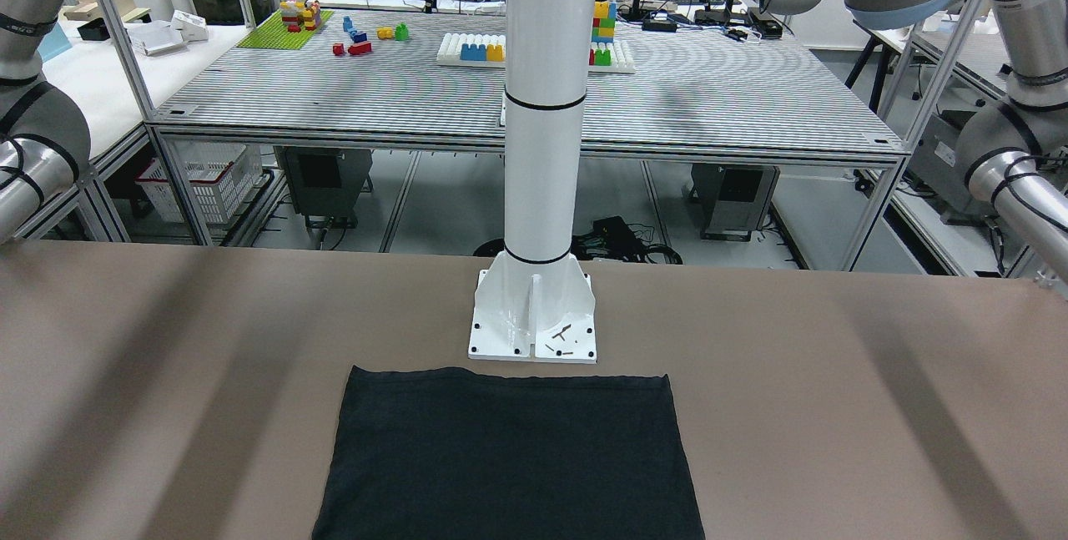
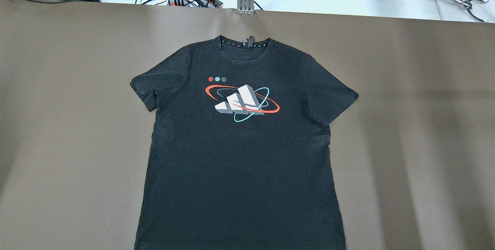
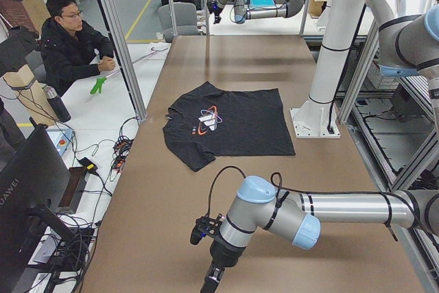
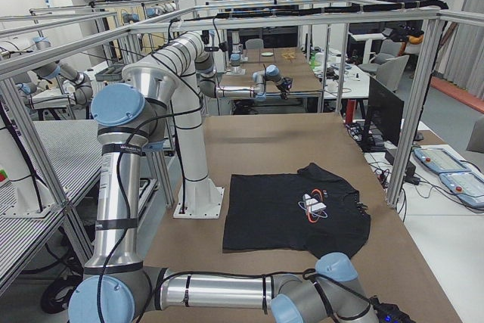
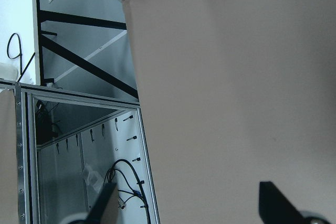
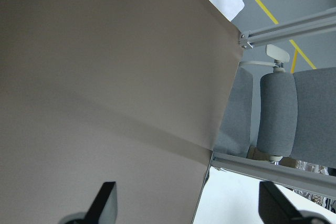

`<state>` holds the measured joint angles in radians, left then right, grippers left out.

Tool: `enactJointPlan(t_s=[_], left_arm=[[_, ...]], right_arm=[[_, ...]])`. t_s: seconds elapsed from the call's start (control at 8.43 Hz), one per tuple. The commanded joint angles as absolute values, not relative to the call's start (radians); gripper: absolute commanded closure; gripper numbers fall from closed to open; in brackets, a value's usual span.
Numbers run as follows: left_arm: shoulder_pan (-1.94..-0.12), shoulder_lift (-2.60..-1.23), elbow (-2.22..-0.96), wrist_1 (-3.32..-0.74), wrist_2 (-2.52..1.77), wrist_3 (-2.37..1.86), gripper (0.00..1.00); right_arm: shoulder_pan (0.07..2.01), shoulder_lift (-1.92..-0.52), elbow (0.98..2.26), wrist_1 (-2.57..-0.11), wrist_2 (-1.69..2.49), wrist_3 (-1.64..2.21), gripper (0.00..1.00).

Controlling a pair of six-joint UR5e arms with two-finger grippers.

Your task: Fold clothes

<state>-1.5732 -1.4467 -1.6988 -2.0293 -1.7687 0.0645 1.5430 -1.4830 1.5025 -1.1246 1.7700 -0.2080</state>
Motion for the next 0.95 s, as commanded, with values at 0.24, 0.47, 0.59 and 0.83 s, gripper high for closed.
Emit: enactJointPlan(t_s=[0.24,0.47,0.59,0.83], left_arm=[[-1.548,-1.442,-1.694,-2.036,-1.776,0.032,0.06],[-1.546,-1.424,-1.695,-2.046,-1.778,0.041,0.06],[-1.545,-1.427,-1.692,-2.042,-1.807,0.043,0.06],[-1.545,-1.427,-1.689,-2.048,-1.867,0.045,0.06]], right_arm=[[1.549,-1.511,1.586,-1.241,1.773,-0.21,0.05],[1.549,-1.532,1.626,-1.241,1.782,-0.198,0.05],[1.542,-1.528,1.628,-1.243,1.786,-0.192,0.05],[1.51,-1.517,1.634,-1.255,1.845,-0.143,0.05]])
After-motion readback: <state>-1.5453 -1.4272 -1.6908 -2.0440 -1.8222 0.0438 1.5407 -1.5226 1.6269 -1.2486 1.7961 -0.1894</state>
